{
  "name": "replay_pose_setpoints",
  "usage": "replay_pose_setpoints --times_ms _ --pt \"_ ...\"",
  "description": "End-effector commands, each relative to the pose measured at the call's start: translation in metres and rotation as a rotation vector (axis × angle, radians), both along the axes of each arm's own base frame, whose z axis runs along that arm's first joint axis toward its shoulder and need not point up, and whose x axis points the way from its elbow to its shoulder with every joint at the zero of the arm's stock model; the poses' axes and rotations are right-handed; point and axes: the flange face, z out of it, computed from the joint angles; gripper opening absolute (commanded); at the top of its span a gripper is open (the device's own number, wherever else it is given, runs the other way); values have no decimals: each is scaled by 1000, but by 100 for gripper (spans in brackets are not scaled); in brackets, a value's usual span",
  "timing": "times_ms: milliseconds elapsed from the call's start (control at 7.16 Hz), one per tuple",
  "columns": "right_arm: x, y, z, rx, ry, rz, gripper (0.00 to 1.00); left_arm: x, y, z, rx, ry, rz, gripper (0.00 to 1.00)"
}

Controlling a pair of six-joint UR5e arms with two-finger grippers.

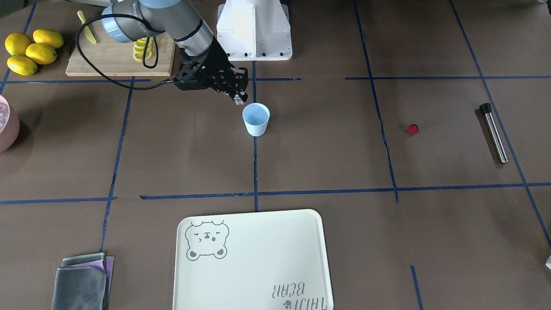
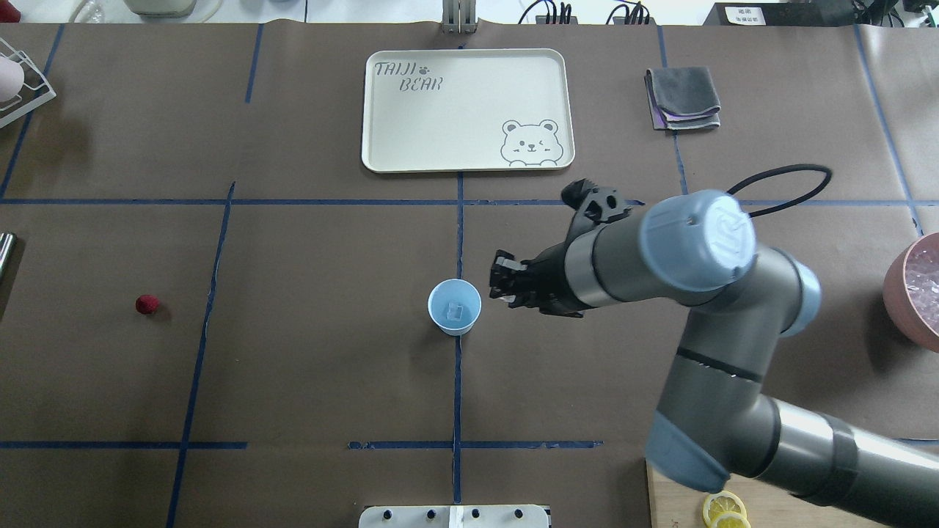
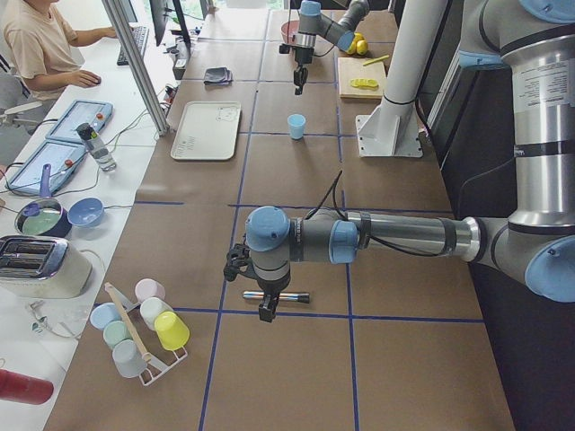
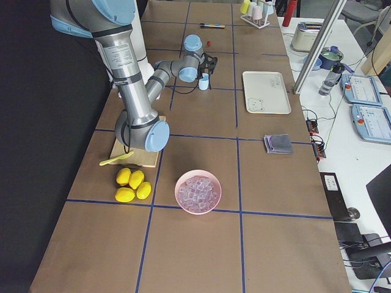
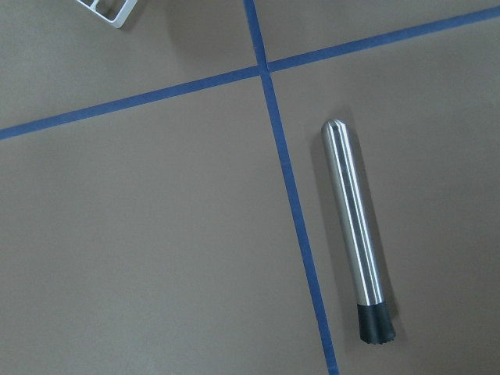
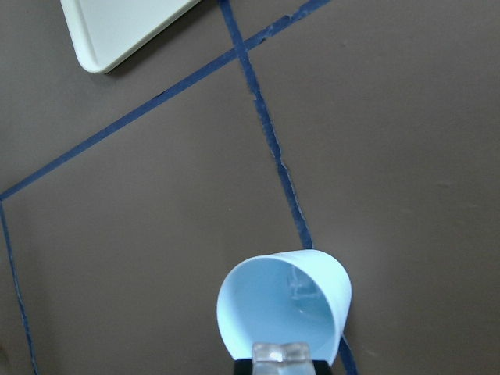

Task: Mash ice and strawberries in cup
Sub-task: 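Carry the ice cube with the right gripper over the light-blue cup, then open the right gripper to drop the ice cube into the cup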

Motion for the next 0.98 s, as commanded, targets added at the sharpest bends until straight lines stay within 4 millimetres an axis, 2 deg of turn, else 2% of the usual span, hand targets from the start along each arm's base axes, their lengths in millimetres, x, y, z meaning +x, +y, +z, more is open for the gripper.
replay_pose_setpoints --times_ms 0,140,279,419,838 --pt "-28 5 -4 -11 21 25 4 0 0 -1 3 10 -1 100" --pt "-33 5 1 -14 32 21 28 0 0 -1 3 10 -1 100" --pt "-39 3 6 -16 46 25 71 0 1 0 1 10 -1 100" --pt "-39 2 5 -13 46 30 98 0 1 0 1 10 -1 100" --pt "-33 1 2 -1 39 30 99 0 7 1 -2 10 0 100"
